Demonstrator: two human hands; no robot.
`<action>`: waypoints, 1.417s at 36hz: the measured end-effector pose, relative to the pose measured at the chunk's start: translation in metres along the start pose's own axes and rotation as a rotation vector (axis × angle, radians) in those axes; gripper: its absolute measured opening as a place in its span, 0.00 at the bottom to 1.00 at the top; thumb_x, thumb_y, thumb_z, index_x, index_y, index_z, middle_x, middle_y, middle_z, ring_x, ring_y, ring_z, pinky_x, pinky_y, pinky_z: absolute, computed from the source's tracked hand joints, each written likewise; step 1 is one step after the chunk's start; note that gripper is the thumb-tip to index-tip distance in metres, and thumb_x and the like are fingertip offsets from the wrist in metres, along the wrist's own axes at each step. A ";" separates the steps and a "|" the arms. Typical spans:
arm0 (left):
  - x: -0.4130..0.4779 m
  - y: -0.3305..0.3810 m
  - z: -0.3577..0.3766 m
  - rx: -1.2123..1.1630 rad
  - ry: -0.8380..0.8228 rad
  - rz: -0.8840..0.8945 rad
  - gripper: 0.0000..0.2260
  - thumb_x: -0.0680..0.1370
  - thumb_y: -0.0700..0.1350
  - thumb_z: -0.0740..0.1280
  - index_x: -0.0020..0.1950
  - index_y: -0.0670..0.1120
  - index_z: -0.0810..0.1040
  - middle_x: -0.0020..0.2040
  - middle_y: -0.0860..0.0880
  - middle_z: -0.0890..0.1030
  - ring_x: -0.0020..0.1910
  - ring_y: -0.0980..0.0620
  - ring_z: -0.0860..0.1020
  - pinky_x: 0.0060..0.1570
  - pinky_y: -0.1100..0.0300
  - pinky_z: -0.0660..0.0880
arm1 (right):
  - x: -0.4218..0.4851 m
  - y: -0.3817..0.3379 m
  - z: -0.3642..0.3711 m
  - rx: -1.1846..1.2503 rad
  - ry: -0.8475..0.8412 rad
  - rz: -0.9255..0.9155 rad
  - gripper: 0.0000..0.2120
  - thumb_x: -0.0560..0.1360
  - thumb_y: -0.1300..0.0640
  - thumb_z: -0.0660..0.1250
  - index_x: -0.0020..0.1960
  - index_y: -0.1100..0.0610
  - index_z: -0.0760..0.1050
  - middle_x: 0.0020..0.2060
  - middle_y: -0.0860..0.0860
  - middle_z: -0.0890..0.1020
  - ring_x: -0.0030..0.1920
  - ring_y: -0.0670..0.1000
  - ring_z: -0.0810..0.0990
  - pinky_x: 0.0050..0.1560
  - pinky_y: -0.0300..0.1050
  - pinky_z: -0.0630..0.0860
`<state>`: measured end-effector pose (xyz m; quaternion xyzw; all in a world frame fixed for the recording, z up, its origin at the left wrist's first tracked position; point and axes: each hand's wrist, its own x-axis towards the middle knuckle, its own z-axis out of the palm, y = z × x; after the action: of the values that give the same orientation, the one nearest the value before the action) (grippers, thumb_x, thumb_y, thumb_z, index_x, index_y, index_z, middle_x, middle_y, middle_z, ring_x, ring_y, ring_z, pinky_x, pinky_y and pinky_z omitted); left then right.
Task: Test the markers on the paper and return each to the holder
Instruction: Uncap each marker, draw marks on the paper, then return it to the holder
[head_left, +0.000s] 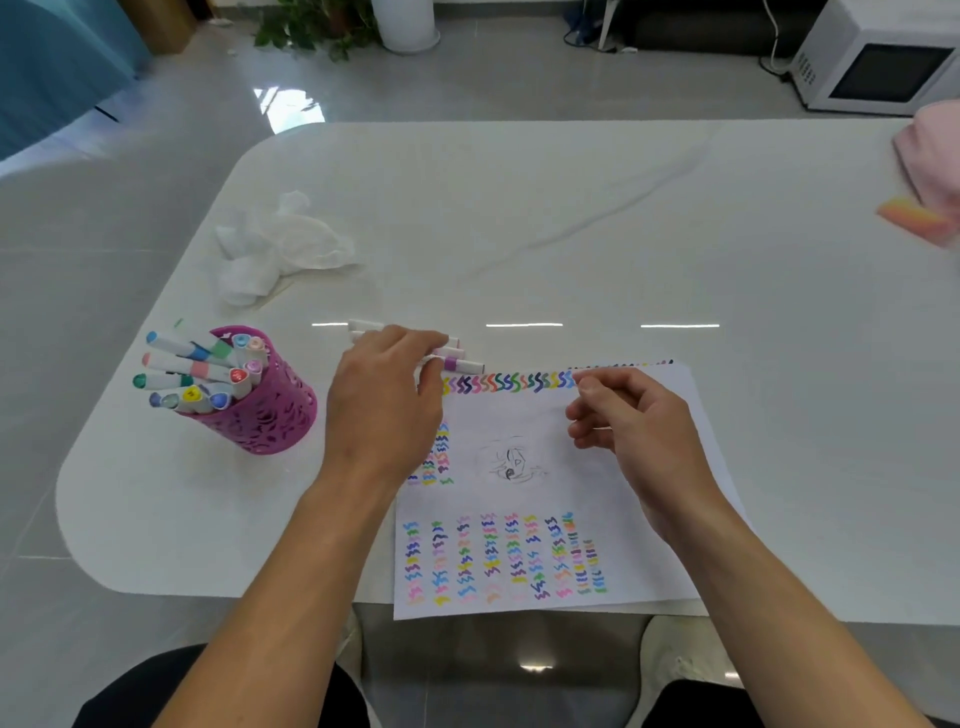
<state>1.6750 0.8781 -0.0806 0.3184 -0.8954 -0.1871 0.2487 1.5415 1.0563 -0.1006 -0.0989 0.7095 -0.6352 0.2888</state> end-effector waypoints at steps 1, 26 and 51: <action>0.000 -0.001 0.005 0.000 -0.017 -0.003 0.10 0.79 0.41 0.68 0.59 0.48 0.83 0.54 0.51 0.83 0.55 0.49 0.79 0.57 0.55 0.73 | 0.001 0.000 -0.001 -0.012 0.002 0.004 0.05 0.82 0.60 0.68 0.54 0.57 0.82 0.35 0.50 0.86 0.35 0.48 0.83 0.38 0.40 0.82; 0.004 -0.003 0.034 0.149 -0.095 -0.132 0.07 0.78 0.41 0.71 0.55 0.45 0.83 0.53 0.48 0.79 0.57 0.47 0.73 0.43 0.51 0.75 | 0.006 0.004 -0.007 -0.111 -0.036 0.103 0.05 0.82 0.60 0.68 0.53 0.57 0.82 0.36 0.51 0.86 0.34 0.46 0.81 0.37 0.39 0.79; 0.004 0.029 0.009 -0.145 0.124 0.279 0.18 0.81 0.35 0.66 0.70 0.48 0.77 0.51 0.51 0.79 0.50 0.50 0.76 0.49 0.64 0.71 | 0.003 0.005 0.002 -0.104 0.019 0.117 0.04 0.80 0.63 0.68 0.52 0.57 0.81 0.40 0.53 0.86 0.36 0.46 0.83 0.42 0.40 0.81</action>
<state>1.6538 0.8979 -0.0725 0.1830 -0.8981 -0.1947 0.3494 1.5408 1.0538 -0.1059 -0.0660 0.7488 -0.5805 0.3129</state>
